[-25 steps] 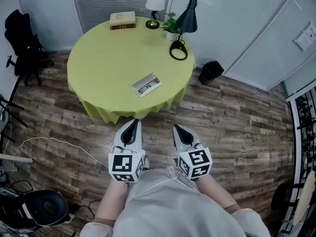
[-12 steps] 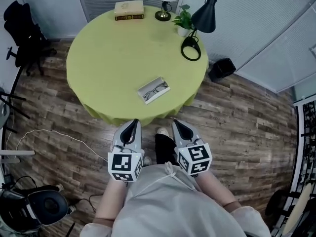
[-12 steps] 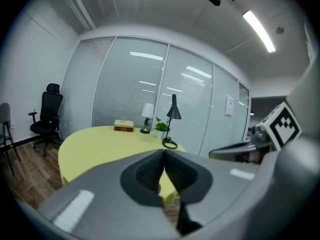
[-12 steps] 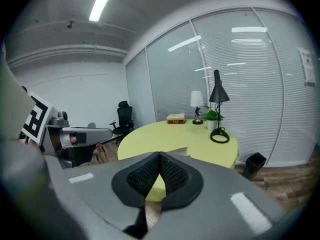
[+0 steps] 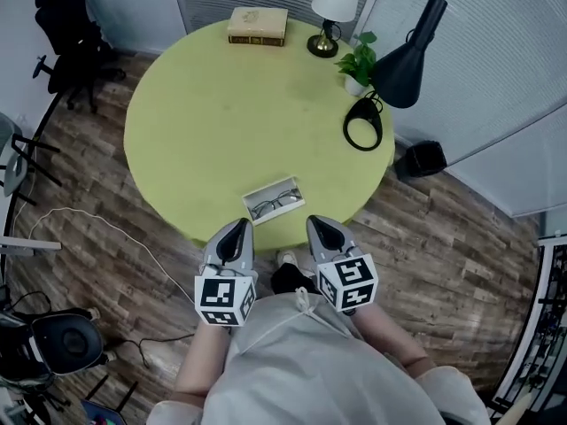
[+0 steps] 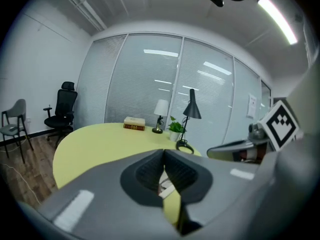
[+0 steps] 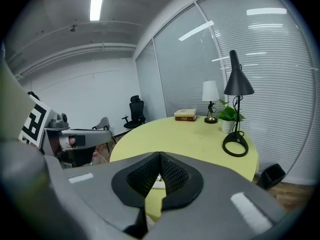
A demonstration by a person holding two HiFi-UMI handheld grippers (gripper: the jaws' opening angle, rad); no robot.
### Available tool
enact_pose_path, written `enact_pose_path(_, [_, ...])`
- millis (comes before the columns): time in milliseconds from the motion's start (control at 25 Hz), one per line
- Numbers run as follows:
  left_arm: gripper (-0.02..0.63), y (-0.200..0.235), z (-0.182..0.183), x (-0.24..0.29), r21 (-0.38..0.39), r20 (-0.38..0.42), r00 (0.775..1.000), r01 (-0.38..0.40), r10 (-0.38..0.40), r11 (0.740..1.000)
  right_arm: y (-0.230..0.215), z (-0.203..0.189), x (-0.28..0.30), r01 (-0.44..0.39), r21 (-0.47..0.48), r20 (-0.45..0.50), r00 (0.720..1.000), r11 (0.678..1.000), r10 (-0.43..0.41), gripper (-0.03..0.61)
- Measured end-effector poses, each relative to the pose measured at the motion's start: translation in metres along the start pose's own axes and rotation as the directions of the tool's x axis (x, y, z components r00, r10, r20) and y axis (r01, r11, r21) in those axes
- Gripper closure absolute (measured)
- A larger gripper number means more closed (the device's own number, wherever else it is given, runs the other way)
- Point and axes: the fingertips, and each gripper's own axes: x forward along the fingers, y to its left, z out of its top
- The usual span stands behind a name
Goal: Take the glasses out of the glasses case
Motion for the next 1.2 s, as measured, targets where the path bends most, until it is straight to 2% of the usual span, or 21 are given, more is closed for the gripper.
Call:
enact_pose_path(360, [0.607, 0.006, -0.037, 0.059, -0.079, -0.069, 0.992, -0.113, 0.108, 0.990, -0.051, -0.010, 0.058, -0.124, -0.052, -0.097, 0.988, 0.991, 0.118, 0.578])
enact_pose_path(520, [0.607, 0.010, -0.062, 0.082, -0.063, -0.140, 0.982, -0.135, 0.125, 0.989, -0.060, -0.026, 0.081, -0.179, -0.067, -0.158, 0.973, 0.982, 0.167, 0.578])
enact_pose_path(640, [0.606, 0.010, -0.082, 0.099, 0.010, -0.216, 0.971, -0.099, 0.098, 0.995, -0.058, -0.039, 0.094, -0.225, -0.064, -0.205, 0.956, 0.972, 0.208, 0.578])
enact_pose_path(720, [0.562, 0.006, -0.095, 0.108, 0.046, -0.273, 0.960, -0.056, 0.067, 0.997, -0.058, -0.049, 0.099, -0.250, -0.058, -0.239, 0.943, 0.966, 0.230, 0.578])
enact_pose_path(840, [0.554, 0.004, -0.109, 0.121, 0.081, -0.346, 0.938, 0.008, 0.020, 0.997, -0.059, -0.063, 0.107, -0.271, -0.047, -0.280, 0.927, 0.962, 0.247, 0.578])
enact_pose_path(920, [0.533, 0.005, -0.118, 0.130, 0.121, -0.398, 0.917, 0.058, -0.005, 0.991, -0.059, -0.070, 0.114, -0.278, -0.040, -0.300, 0.920, 0.960, 0.253, 0.579])
enact_pose_path(1000, [0.510, 0.004, -0.128, 0.136, 0.154, -0.460, 0.887, 0.119, -0.035, 0.981, -0.059, -0.076, 0.118, -0.281, -0.030, -0.312, 0.914, 0.959, 0.258, 0.578])
enact_pose_path(1200, [0.506, 0.009, -0.140, 0.151, 0.200, -0.550, 0.833, 0.210, -0.068, 0.957, -0.060, -0.087, 0.123, -0.279, -0.001, -0.333, 0.906, 0.960, 0.262, 0.578])
